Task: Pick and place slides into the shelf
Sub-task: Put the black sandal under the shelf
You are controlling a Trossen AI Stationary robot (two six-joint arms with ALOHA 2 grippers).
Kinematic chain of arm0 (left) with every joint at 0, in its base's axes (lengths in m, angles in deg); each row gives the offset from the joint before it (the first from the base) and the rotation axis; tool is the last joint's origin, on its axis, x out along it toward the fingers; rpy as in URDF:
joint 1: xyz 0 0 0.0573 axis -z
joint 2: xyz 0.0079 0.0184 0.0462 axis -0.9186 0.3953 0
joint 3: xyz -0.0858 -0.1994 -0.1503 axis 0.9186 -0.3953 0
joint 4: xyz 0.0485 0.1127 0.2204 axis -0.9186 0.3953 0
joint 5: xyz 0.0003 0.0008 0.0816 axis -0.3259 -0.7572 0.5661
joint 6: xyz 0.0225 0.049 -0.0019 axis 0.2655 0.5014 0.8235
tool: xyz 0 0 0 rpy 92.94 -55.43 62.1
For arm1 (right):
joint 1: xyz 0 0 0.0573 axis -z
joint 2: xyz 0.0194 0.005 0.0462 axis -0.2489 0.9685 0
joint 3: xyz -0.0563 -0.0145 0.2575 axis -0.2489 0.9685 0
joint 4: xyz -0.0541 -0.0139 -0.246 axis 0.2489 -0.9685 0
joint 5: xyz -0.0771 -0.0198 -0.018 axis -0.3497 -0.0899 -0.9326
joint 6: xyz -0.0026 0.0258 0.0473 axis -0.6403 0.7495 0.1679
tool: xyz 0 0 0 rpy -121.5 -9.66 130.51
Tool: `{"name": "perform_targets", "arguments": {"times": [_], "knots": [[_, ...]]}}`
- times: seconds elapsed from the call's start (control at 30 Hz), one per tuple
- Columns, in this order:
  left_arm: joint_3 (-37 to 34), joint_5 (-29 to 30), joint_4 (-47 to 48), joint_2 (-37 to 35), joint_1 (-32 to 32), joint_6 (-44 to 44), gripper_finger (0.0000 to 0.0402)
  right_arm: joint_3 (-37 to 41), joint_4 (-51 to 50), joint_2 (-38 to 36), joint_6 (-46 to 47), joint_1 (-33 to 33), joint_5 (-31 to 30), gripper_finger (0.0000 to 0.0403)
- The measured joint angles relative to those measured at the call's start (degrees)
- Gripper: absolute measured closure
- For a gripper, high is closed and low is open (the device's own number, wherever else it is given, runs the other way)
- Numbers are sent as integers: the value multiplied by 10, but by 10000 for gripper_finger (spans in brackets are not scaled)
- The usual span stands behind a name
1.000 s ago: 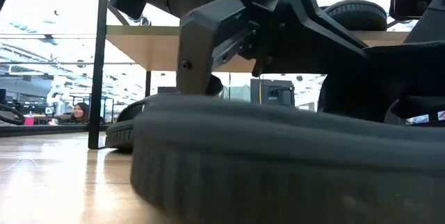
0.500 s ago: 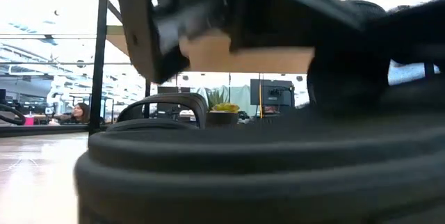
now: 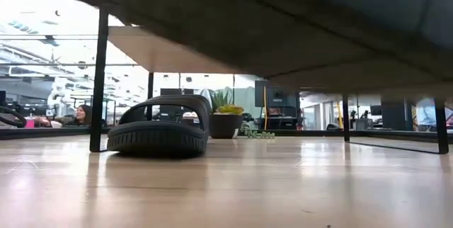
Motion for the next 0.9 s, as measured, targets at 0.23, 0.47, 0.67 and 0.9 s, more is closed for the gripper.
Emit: {"name": "perform_targets", "arguments": {"times": [0.23,0.47,0.67,0.9], "knots": [[2,-11,44,-46,21,-20,402,2,33,-2,-229,-5,1,122],[1,-16,41,-73,33,-13,402,2,24,0,-256,11,2,122],[1,-18,18,-94,31,-10,402,3,19,0,-359,25,2,122],[2,-21,11,-98,14,-10,401,3,43,8,-515,36,2,122]]}}
